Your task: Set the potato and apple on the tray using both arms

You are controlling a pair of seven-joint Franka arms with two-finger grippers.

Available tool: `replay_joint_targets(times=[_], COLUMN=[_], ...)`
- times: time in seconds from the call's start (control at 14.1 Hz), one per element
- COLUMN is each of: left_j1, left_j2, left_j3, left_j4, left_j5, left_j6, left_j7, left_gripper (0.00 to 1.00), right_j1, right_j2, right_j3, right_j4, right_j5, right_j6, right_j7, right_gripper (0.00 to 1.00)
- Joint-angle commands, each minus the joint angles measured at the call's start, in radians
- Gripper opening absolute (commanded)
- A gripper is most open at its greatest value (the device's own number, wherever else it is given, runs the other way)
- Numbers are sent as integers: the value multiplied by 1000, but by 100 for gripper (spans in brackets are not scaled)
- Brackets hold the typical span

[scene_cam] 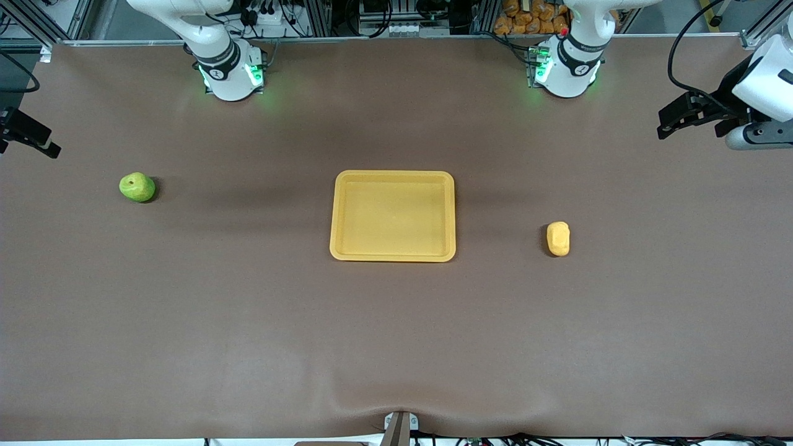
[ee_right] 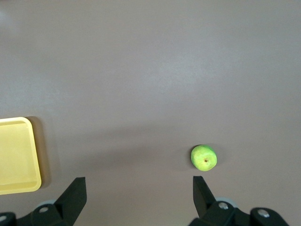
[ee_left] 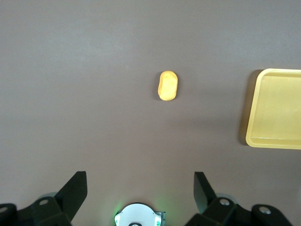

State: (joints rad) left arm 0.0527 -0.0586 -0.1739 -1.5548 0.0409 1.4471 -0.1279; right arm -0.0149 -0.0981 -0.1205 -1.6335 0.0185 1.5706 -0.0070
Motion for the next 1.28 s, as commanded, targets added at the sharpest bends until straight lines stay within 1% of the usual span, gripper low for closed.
replay_joint_targets(times=[0.0, 0.64, 0.78, 0.85, 1.21], left_j1=[7, 9, 7, 6, 6], left_j2=[0, 31, 37, 46, 106], left_j3=[2, 1, 1, 1, 1], left_j4=[15, 24, 15, 12, -17], left_j5=[-21, -21, -19, -18, -7], left_j6=[-17, -17, -17, -17, 12], left_j7=[22, 20, 19, 20, 19], left_gripper=[100, 100, 100, 100, 100], right_j1=[13, 3, 0, -2, -7], right_j2=[11, 28, 49, 64, 78], right_j3=[-5, -5, -8, -8, -10], right_j4=[23, 24, 24, 24, 23], right_j5=[-11, -11, -11, -12, -15], right_j6=[-17, -26, -26, -27, -27], right_j7=[21, 12, 10, 9, 9], right_gripper=[100, 100, 100, 100, 100])
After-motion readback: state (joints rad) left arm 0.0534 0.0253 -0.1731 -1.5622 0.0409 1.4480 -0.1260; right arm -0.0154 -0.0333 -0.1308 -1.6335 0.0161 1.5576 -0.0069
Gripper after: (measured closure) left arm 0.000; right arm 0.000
